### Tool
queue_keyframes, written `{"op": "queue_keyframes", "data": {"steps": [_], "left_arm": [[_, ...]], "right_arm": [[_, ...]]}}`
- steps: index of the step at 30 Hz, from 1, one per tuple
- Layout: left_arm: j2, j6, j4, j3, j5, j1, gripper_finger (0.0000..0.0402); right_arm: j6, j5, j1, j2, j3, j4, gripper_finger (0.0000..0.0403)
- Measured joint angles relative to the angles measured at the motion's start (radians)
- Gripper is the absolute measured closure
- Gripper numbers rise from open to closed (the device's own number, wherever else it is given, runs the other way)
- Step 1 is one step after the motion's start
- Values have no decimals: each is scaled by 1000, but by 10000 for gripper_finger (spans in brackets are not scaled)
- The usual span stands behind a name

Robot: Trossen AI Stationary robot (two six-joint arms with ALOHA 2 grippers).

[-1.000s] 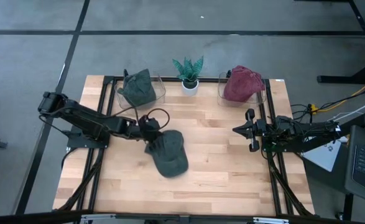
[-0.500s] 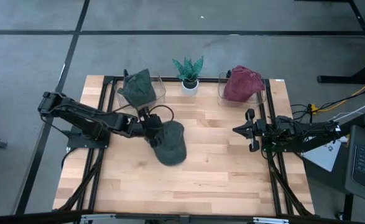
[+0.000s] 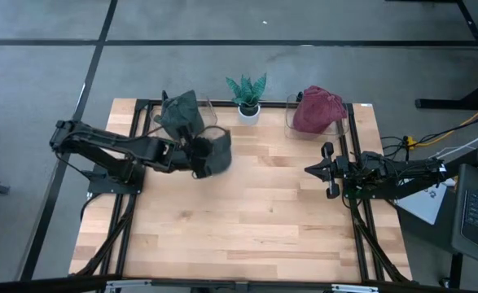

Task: Pick & Place hat
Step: Put the black cap into the left transparent bin

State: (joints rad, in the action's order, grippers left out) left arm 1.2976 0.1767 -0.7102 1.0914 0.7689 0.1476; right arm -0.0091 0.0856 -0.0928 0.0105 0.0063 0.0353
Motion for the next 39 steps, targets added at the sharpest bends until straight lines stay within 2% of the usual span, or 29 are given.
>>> {"op": "queue_keyframes", "data": {"steps": [6, 12, 16, 23, 26, 31, 39], "left_arm": [[-12, -76, -98, 115, 71, -52, 399], [-27, -96, -287, 221, 227, -127, 399], [-26, -97, -353, 257, 330, -182, 399], [-26, -152, -366, 265, 431, -291, 399], [-22, -146, -368, 254, 436, -333, 399], [-11, -112, -350, 206, 375, -378, 399], [-12, -123, -209, 74, 366, -437, 399]], "right_arm": [[0, 0, 0, 0, 0, 0, 386], [0, 0, 0, 0, 0, 0, 386], [0, 0, 0, 0, 0, 0, 386], [0, 0, 0, 0, 0, 0, 386], [0, 0, 0, 0, 0, 0, 386], [0, 0, 0, 0, 0, 0, 386], [0, 0, 0, 0, 0, 0, 386]]}}
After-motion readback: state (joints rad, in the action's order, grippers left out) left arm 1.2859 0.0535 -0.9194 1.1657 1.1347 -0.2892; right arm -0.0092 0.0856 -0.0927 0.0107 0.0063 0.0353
